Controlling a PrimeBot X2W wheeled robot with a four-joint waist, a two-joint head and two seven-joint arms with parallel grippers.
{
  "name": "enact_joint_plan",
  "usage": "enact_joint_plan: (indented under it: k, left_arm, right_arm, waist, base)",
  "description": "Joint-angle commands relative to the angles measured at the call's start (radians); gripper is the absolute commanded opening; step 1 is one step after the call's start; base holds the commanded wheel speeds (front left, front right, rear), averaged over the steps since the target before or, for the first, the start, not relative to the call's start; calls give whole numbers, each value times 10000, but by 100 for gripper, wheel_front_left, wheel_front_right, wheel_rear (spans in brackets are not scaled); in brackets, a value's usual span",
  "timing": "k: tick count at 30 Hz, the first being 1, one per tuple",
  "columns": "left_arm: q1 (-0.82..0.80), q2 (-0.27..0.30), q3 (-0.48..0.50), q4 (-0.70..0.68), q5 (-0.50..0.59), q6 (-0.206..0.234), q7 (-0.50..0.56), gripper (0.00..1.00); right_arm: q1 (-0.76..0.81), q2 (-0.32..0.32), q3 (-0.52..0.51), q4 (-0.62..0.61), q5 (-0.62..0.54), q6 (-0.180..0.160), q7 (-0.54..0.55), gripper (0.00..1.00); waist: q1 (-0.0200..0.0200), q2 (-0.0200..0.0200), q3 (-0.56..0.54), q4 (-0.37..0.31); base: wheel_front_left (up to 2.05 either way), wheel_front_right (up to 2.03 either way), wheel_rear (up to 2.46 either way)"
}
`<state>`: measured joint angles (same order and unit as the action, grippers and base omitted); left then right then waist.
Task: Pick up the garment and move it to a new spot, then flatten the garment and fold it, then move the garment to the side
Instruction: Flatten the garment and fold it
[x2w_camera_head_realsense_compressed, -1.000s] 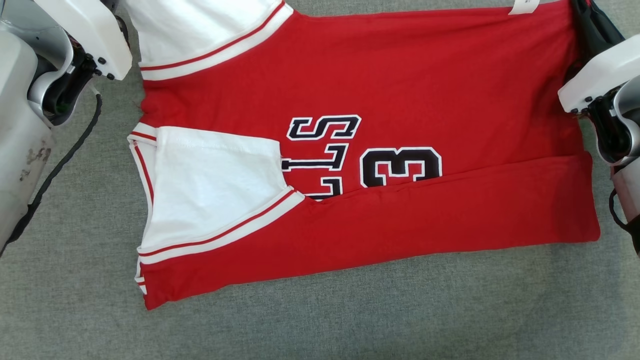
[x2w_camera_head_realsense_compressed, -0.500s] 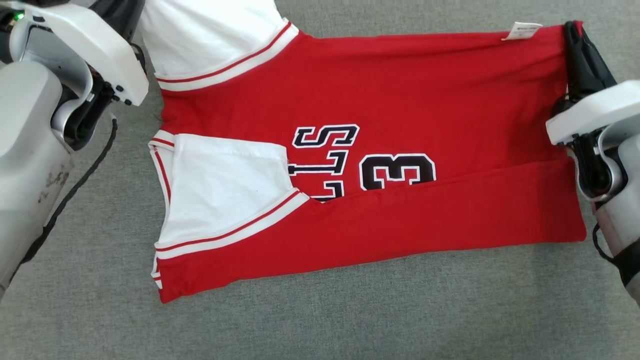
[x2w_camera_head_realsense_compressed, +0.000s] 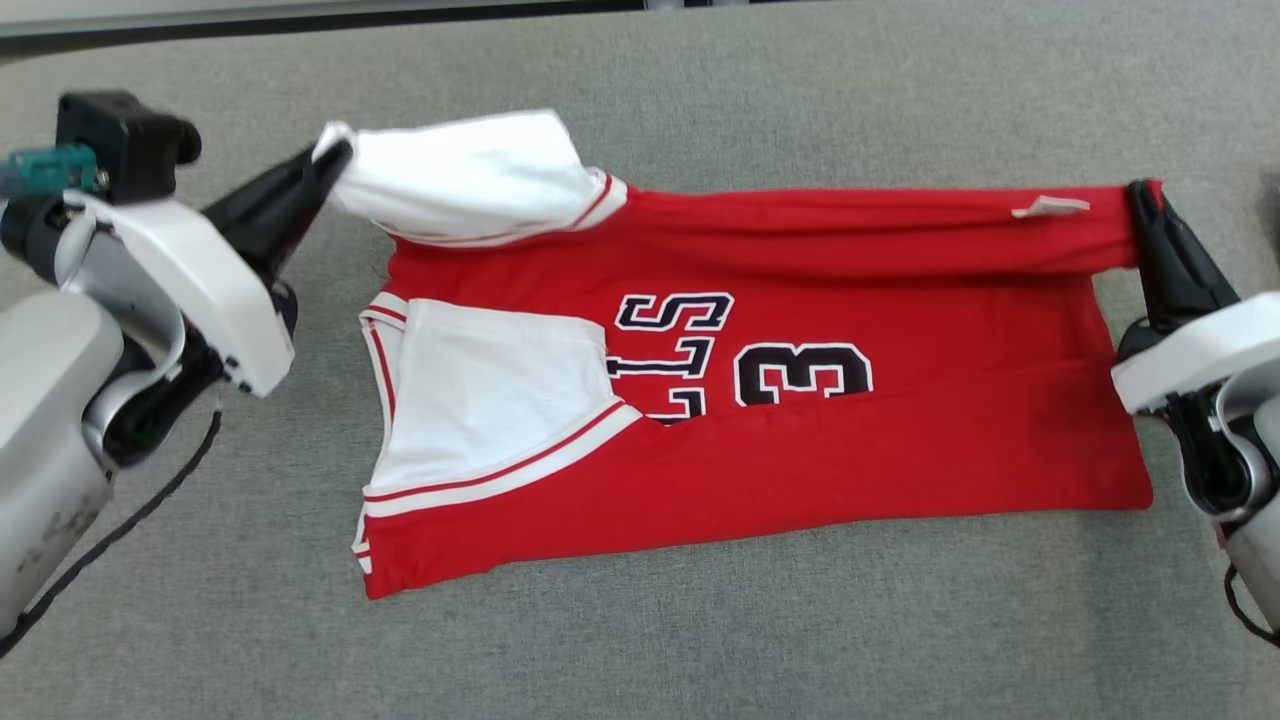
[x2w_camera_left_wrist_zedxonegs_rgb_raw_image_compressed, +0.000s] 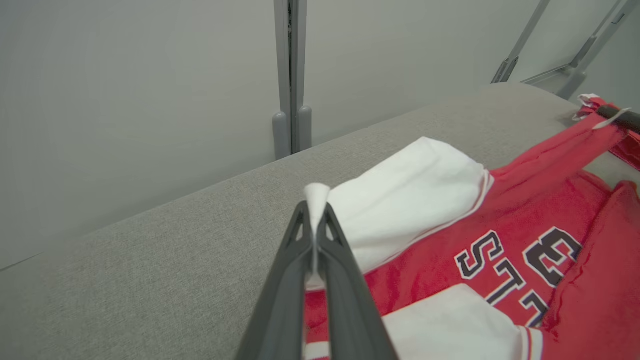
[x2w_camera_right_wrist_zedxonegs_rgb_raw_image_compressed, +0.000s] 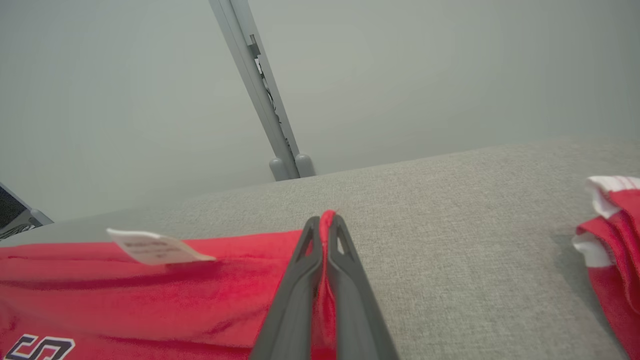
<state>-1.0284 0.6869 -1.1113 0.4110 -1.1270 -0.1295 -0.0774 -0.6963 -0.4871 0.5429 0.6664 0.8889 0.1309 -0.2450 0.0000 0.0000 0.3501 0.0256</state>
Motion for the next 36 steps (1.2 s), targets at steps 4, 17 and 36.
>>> enact_joint_plan:
  k: [4,17,36]
  left_arm:
    - [571,461,-256,-745,-265,-9,68,0]
    - [1971,1512,-1119,-2579,-547,9,1026,0]
    - [3335,1274,-1529,-2443,-761,10,1695,45]
  right_arm:
    - [562,-455,273,-290,458,-3,205,0]
    - [1997,-1859,1250,-1708,1786,-5,1728,0]
    - [2985,-2419,1484,-2129,2723,-3,3012,100]
  waist:
    - [0,0,-422,149]
    - [0,0,-930,174]
    - [0,0,-992,-17]
  base:
    - [0,0,0]
    - [0,0,0]
    - [0,0,0]
